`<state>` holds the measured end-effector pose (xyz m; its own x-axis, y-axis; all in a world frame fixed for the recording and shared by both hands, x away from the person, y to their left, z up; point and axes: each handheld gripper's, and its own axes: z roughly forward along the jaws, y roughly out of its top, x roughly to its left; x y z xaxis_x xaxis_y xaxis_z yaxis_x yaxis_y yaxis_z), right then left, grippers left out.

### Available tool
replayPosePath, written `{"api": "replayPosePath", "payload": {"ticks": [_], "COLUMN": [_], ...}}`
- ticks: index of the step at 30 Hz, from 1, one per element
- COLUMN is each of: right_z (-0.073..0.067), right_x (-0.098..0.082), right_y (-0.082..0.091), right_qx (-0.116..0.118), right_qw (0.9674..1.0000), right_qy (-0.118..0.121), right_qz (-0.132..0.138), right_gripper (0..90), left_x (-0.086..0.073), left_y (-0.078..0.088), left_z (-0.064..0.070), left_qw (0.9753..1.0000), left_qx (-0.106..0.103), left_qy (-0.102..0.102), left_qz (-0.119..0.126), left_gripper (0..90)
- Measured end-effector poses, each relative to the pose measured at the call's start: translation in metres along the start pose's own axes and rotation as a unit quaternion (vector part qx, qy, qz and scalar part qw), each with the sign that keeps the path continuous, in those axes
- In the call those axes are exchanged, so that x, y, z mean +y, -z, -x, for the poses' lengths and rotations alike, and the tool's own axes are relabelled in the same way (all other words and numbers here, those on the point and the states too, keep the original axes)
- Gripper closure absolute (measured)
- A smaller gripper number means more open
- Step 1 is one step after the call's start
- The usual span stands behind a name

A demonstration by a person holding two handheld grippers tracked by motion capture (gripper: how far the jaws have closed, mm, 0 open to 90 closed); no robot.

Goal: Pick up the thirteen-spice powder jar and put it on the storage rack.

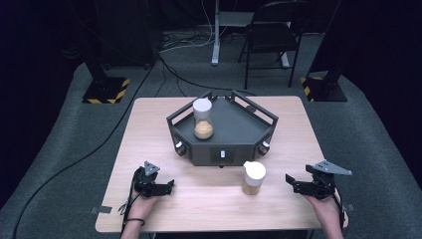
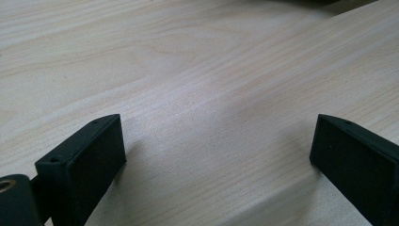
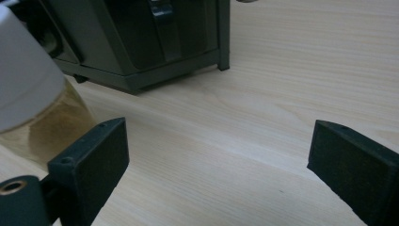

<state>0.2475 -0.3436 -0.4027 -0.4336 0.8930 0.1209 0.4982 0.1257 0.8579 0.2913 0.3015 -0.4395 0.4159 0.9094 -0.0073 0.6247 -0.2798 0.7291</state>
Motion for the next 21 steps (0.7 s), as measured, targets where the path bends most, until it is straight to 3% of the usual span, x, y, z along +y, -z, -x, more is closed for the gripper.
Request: {"api": "replayPosePath", "payload": {"ticks": [11,21], "right_z": [-0.020,-0.040], "right_x": [0.008,0.015], "right_y": [0.004,-0.001], "right_qx": [0.036,0.081], "right_qw": [0.9991,0.9955], "right_qy": [0.017,0.042], "right_qz": [0.017,0.028], "right_gripper": [3.2,3.9], "left_x": [0.000,0.000], "left_y": [0.000,0.000], "left_z": [0.000,0.000], "left_qw": [1.0000,1.0000], "left_qx": [0.000,0.000], "left_qy": [0.001,0.001], "left_qz": [0.000,0.000], "left_gripper": [3.1,2.9]}}
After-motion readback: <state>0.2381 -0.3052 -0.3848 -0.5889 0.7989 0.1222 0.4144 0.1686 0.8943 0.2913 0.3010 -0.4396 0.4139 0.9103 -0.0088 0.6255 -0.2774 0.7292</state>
